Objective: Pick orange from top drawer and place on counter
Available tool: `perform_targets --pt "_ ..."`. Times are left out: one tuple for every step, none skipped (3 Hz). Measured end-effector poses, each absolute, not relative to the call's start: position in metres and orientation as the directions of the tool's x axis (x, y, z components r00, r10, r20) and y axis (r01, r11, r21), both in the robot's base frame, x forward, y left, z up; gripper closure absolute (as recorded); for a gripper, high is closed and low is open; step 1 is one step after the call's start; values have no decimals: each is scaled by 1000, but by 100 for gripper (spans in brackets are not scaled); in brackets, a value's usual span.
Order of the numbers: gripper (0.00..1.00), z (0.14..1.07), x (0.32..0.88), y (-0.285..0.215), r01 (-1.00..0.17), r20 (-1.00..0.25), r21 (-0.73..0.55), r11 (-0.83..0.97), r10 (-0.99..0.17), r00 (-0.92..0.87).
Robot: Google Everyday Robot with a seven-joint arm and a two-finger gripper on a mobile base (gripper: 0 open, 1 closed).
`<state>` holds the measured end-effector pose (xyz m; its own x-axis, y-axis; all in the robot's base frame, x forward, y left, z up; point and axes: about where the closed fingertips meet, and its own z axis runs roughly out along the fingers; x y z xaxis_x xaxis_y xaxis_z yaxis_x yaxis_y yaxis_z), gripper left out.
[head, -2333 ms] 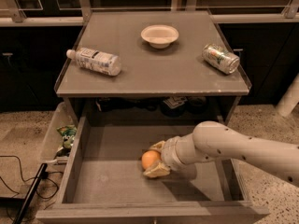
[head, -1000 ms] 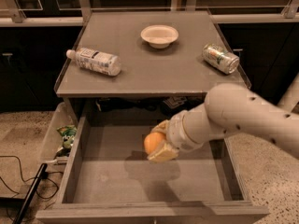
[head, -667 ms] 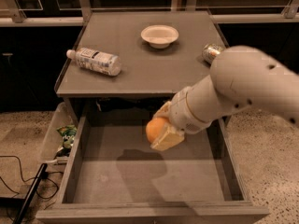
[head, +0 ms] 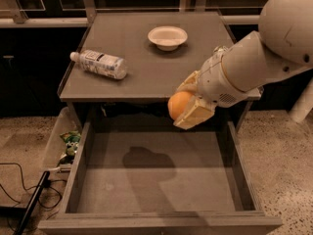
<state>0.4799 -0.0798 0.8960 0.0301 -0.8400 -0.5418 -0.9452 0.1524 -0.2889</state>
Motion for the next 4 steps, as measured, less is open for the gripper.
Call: perform_targets --pt "100 896 480 -80 -945 -542 -289 152 -840 30" --pt "100 904 490 -95 -918 -518 -350 188 -855 22" --pt "100 924 527 -124 -868 -481 -457 195 -875 57" --pt "100 956 580 -141 -807 -487 -560 188 -862 138"
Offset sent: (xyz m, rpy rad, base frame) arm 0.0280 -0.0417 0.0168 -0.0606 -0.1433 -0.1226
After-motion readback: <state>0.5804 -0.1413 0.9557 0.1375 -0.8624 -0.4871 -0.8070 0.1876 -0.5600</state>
